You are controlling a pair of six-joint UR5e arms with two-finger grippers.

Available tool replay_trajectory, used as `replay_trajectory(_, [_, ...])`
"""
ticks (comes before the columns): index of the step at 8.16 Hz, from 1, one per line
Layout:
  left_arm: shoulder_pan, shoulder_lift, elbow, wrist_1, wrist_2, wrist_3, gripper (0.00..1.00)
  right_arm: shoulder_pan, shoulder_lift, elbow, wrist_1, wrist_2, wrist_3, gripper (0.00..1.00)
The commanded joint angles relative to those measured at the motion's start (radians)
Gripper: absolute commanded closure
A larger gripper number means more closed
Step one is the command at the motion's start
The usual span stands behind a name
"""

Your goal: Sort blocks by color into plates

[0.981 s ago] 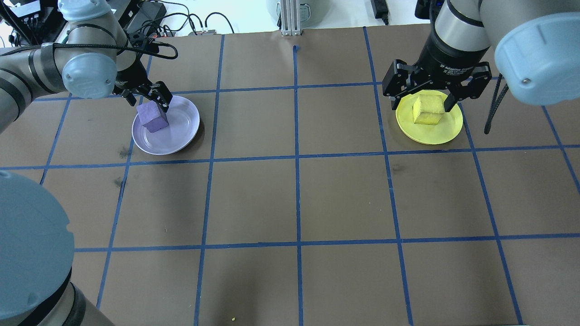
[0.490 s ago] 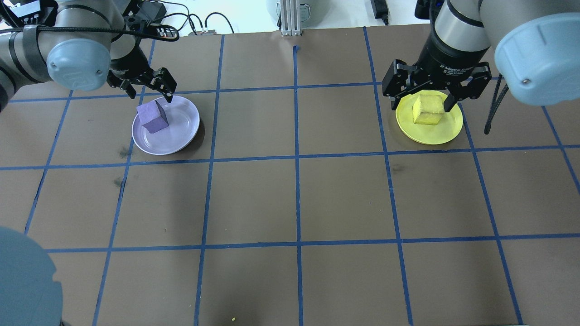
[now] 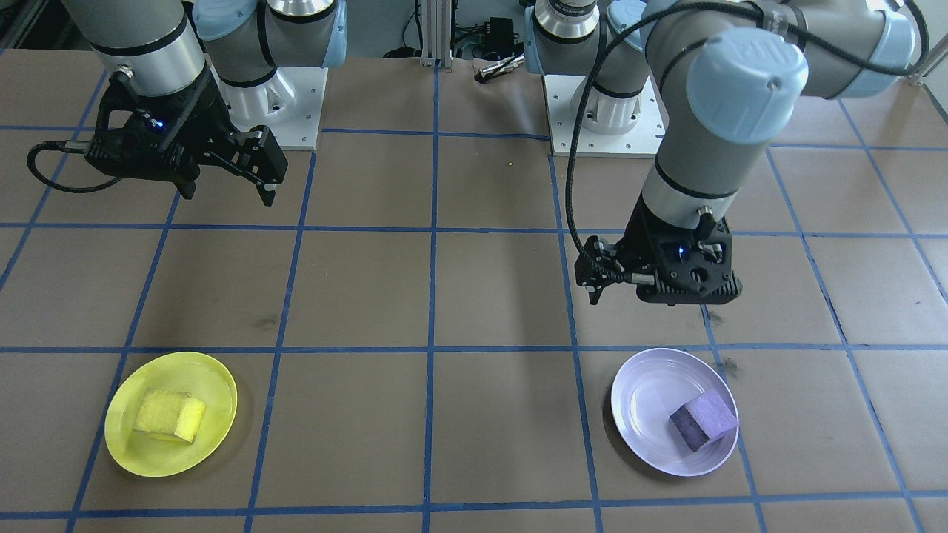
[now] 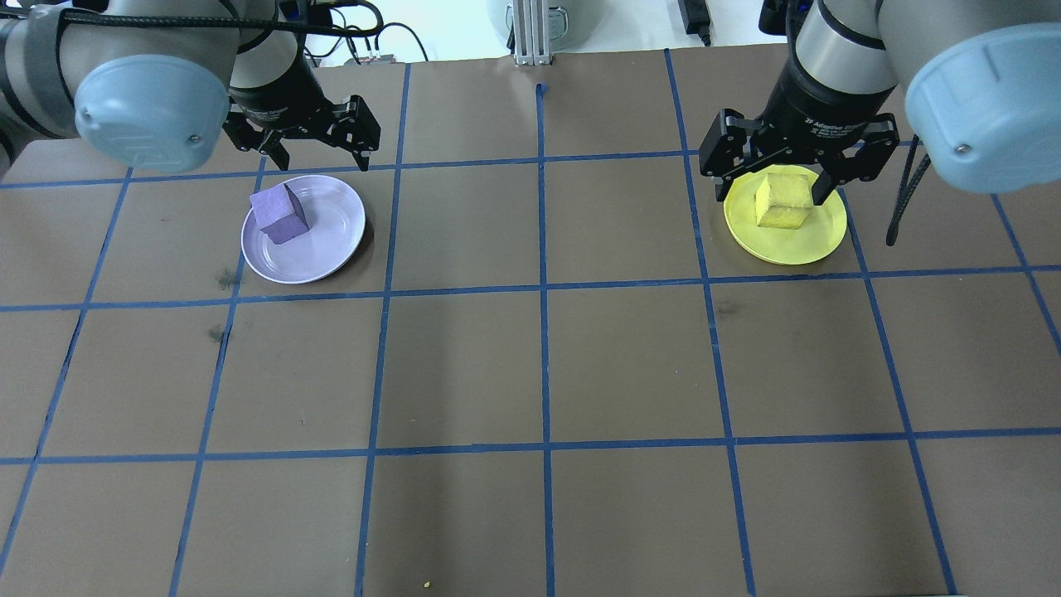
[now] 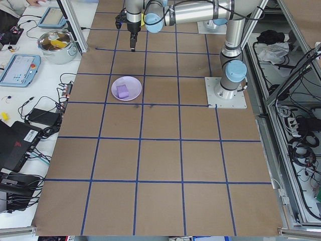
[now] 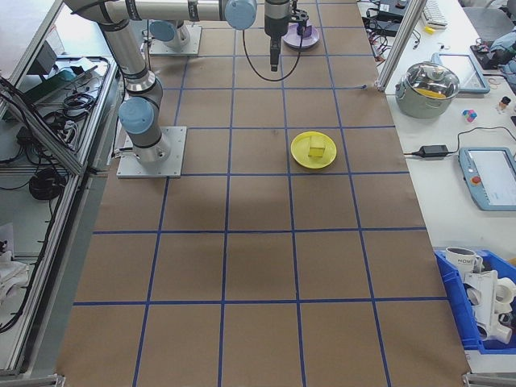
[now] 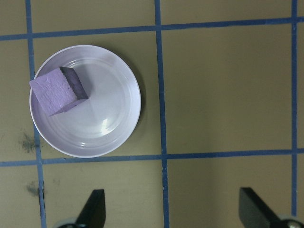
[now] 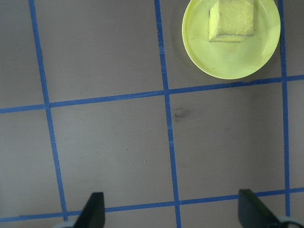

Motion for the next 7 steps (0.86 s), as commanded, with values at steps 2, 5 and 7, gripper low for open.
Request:
replay_trajectory(2, [-0.006, 0.196, -0.022, -0.132, -0.001, -0.005, 0.0, -0.001, 0.0, 0.0, -0.001, 0.0, 0.0, 0.0])
replay_trajectory(5, [0.008, 0.227, -0.071, -0.134, 0.007, 0.062, 0.0, 0.0, 0.0, 0.0, -0.001, 0.0, 0.0, 0.0])
replay_trajectory(7, [0.028, 0.278, -0.131, -0.135, 0.004, 0.062, 0.0, 0.0, 0.0, 0.0, -0.001, 0.0, 0.0, 0.0])
